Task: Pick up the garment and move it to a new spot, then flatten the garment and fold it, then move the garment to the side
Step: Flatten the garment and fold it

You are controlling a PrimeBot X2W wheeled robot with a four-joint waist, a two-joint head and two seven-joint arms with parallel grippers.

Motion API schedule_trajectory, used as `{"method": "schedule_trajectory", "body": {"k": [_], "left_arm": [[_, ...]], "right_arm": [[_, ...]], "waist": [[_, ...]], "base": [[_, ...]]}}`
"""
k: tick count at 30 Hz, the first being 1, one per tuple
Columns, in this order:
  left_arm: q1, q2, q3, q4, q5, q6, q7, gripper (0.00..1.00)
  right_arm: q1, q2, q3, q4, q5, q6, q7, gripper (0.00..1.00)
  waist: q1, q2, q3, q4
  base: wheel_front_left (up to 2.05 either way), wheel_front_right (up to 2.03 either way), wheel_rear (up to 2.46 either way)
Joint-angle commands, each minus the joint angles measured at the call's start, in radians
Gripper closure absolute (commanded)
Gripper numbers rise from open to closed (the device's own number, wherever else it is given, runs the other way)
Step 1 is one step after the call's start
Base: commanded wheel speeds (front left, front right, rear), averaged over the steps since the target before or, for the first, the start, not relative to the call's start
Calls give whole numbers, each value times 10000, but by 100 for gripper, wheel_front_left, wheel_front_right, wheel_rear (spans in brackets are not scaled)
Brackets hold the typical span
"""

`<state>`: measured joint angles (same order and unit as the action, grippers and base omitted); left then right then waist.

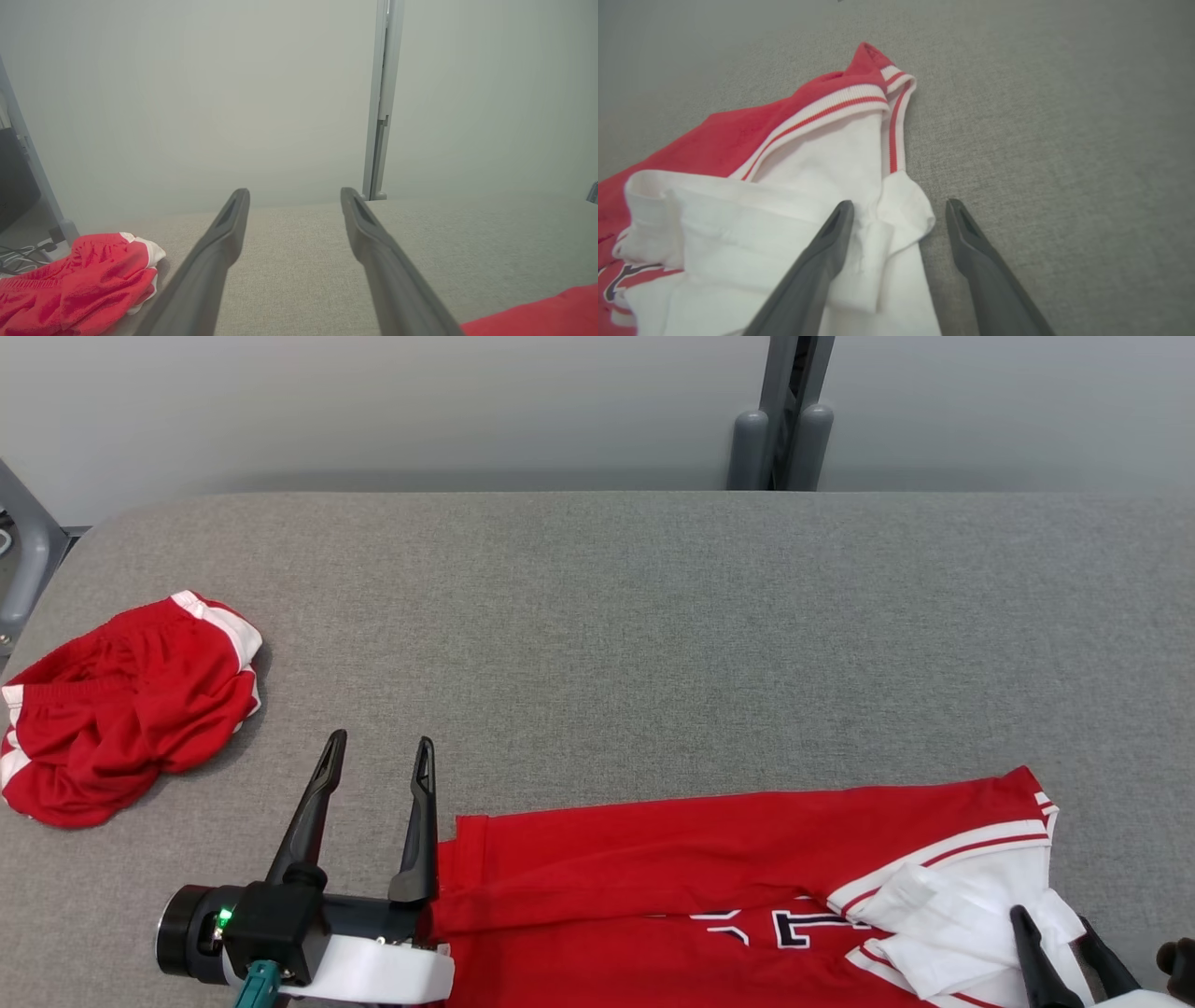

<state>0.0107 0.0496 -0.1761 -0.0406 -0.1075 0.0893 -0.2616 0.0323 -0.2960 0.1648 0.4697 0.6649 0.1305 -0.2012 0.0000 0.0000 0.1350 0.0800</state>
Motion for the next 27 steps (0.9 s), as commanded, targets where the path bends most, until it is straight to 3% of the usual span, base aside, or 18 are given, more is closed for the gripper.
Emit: {"method": "schedule_trajectory", "body": {"k": [1,5,8,20,27], "left_arm": [[-168,28,36,-7,-10,19,-33,0],[-205,27,73,-16,7,28,-33,0],[-226,25,65,-21,25,14,-33,0],[-146,26,47,-21,-186,19,-33,0],[-201,27,-43,-119,-228,28,-32,0]], "right_arm": [[-169,28,173,108,208,5,92,0],[-283,41,511,130,474,5,162,0],[-366,27,881,120,741,8,244,100],[-914,-575,942,268,1560,0,-214,100],[-1250,-1549,715,593,2039,0,-123,100]], "waist": [[0,0,35,31],[0,0,74,53],[0,0,104,79],[0,0,55,40],[0,0,71,-2]], "base": [[0,0,0],[0,0,0],[0,0,0],[0,0,0],[0,0,0]]}}
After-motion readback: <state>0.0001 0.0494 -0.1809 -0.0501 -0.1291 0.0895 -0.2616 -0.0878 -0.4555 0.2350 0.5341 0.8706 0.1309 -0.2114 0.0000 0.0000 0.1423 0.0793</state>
